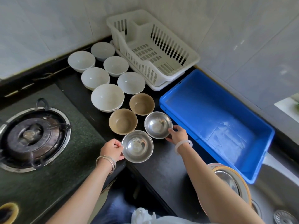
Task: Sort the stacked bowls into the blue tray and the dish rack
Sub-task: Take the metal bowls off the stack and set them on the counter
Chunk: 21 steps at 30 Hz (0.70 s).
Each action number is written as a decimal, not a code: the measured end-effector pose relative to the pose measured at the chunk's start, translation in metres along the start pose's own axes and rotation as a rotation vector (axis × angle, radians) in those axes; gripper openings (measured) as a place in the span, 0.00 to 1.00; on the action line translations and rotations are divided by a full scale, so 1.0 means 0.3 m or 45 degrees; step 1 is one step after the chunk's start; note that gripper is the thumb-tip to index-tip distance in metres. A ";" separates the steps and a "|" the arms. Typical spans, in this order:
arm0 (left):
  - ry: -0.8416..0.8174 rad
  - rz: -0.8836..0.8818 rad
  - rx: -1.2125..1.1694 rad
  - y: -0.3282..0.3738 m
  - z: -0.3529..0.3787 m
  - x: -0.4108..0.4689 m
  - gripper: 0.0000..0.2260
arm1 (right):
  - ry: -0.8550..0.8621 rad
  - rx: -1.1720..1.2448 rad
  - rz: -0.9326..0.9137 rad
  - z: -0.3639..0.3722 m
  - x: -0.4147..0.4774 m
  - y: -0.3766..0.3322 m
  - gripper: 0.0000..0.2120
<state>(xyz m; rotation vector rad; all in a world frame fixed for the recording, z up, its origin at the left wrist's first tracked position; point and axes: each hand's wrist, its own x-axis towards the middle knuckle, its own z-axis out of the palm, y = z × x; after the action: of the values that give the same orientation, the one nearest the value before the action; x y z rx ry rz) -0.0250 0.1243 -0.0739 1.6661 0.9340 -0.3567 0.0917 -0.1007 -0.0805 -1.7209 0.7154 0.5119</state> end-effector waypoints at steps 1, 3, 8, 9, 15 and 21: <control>0.012 0.007 0.000 -0.001 0.001 -0.002 0.06 | -0.002 0.007 0.002 0.002 0.000 -0.001 0.10; 0.042 0.027 -0.001 0.000 0.003 -0.006 0.06 | 0.000 0.007 0.008 0.004 -0.001 -0.001 0.10; 0.095 0.111 0.057 0.006 0.011 -0.018 0.07 | -0.028 0.012 0.028 0.002 -0.007 -0.003 0.13; 0.102 0.124 0.072 0.009 0.011 -0.022 0.06 | -0.038 0.015 0.026 -0.001 -0.010 -0.002 0.13; 0.142 0.216 0.223 0.030 0.010 -0.053 0.10 | -0.086 -0.030 -0.032 -0.041 -0.049 0.002 0.14; 0.180 0.351 0.508 0.072 0.033 -0.105 0.14 | -0.044 -0.156 -0.226 -0.150 -0.146 0.013 0.12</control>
<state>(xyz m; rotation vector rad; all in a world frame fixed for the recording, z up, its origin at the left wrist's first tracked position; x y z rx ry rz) -0.0269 0.1019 -0.0415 2.1804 0.7522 -0.2494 0.0564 -0.1362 -0.0425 -1.8651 0.5096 0.4684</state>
